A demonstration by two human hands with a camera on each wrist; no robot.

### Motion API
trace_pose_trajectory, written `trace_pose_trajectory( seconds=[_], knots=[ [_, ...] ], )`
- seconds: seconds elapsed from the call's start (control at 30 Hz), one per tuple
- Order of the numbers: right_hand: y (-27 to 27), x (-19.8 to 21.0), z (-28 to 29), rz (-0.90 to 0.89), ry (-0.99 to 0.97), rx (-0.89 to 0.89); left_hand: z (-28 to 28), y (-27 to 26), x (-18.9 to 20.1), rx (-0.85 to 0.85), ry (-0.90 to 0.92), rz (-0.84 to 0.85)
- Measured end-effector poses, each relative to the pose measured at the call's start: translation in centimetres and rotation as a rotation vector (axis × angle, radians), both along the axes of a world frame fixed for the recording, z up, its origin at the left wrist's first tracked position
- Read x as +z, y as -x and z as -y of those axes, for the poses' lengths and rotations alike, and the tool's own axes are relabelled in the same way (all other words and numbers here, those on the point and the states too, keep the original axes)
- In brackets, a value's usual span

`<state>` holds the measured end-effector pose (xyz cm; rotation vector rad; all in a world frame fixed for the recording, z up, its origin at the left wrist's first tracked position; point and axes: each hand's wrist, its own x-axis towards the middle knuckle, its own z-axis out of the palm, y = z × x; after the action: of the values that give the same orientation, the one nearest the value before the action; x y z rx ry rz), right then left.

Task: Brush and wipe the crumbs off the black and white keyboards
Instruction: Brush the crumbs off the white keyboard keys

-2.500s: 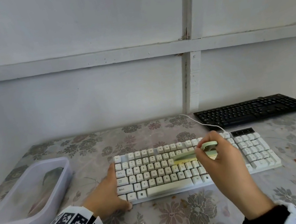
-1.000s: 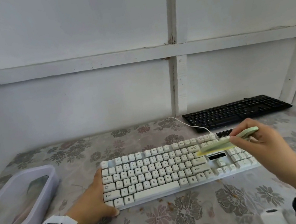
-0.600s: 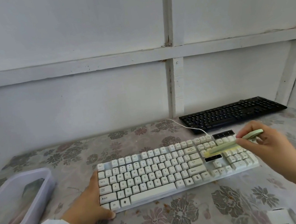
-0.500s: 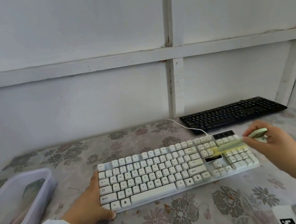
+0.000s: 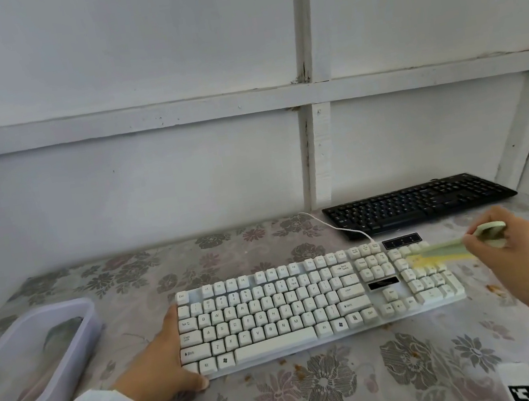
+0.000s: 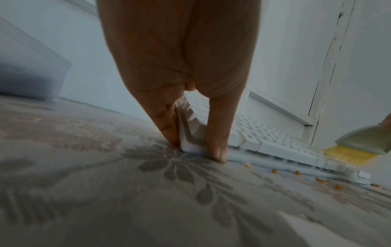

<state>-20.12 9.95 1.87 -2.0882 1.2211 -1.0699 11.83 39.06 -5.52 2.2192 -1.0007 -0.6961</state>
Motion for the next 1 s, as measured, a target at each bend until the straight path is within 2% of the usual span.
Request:
trace_pose_trajectory(
  seconds=[0.1,0.2,0.33,0.5,0.67,0.77,0.9,1.0],
  knots=[
    [-1.3,1.3,-2.3,0.028,0.108,-0.024,0.0,-0.1,-0.1,0.001,0.001,0.01],
    [-3.8,2.2,-6.5,0.093,0.09,0.163,0.0,-0.2,-0.2,-0.004,0.012,0.015],
    [-8.4,1.1,-12.5,0.015,0.013,0.481,0.0,-0.3,-0.2,-0.009,0.011,0.024],
    [-13.5,-1.6,-17.7,-0.029,0.002,0.661,-0.2,-0.7,-0.5,-0.028,0.025,0.031],
    [-15.8,-1.2,-20.4,-0.061,-0.019,0.701,0.0,-1.1,-1.2,-0.038,0.068,0.093],
    [-16.1,-0.8,-21.4,-0.14,-0.011,0.705,0.1,-1.4,-1.3,-0.066,0.099,0.127],
    [-16.0,-0.9,-21.0,-0.195,0.001,0.647,0.0,-1.3,-1.2,-0.064,0.076,0.115],
    [-15.4,-0.8,-19.2,-0.193,-0.027,0.573,0.0,-1.1,-0.9,-0.042,0.031,0.044]
  ],
)
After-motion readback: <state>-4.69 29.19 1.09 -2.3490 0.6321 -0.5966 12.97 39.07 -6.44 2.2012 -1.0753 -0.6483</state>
